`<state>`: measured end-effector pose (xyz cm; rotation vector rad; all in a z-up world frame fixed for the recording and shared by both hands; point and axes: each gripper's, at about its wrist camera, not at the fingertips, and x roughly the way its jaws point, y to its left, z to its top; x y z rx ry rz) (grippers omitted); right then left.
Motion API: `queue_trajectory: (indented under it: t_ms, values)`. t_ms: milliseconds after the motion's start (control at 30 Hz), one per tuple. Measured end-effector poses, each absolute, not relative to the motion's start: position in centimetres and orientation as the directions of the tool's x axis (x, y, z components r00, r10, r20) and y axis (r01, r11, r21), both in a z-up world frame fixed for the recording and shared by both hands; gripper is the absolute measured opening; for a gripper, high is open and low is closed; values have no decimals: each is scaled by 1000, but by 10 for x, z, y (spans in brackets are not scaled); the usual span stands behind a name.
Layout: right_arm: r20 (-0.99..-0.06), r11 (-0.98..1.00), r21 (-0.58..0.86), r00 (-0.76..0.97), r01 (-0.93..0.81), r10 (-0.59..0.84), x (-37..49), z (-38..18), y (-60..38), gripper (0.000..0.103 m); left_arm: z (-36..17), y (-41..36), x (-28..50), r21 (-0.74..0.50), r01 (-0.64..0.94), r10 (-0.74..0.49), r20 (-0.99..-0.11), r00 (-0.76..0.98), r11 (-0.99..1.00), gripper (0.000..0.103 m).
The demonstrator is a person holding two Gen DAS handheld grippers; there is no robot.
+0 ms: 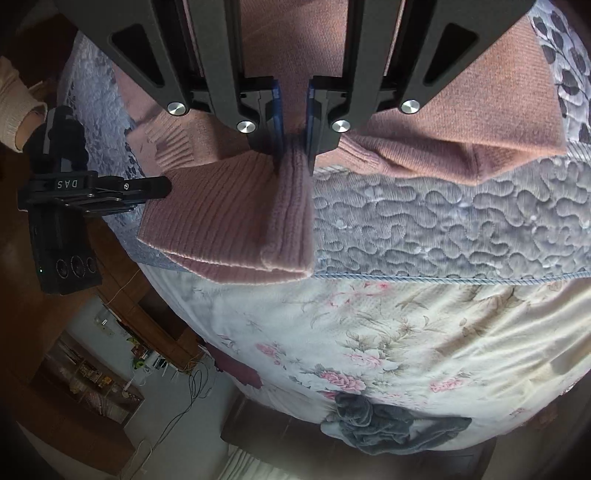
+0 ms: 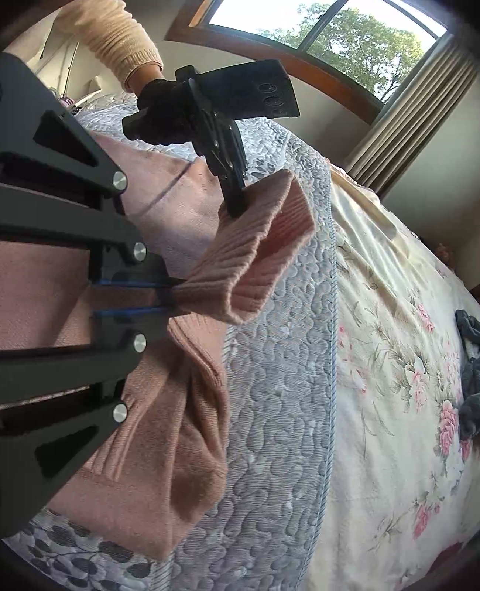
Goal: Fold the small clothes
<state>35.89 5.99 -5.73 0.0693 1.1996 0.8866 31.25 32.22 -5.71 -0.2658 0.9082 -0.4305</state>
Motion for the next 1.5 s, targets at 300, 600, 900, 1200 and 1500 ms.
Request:
queue_trajectory:
  t_ms: [300,600,900,1200,1500]
  values:
    - [-826,706,439,59,-555,560,299,-93,51,11,-93,334,250,-392,203,-440,-753,490,897,12]
    - [-734,704,622,58,-344,677,283,-97,39,38,-84,343,229,-528,105,-503,-702,504,843,41]
    - [-793,764,586,5,-271,610,296,-121,75,6,-111,299,265,-473,34,-449,-809,379,880,11]
    - [-842,808,506,31,-303,539,286,-125,56,6,-119,320,251,-457,47,-439,-813,382,888,11]
    - [-808,782,525,92,-336,582,245,-82,32,21,-82,336,195,-376,38,-359,-845,397,926,29]
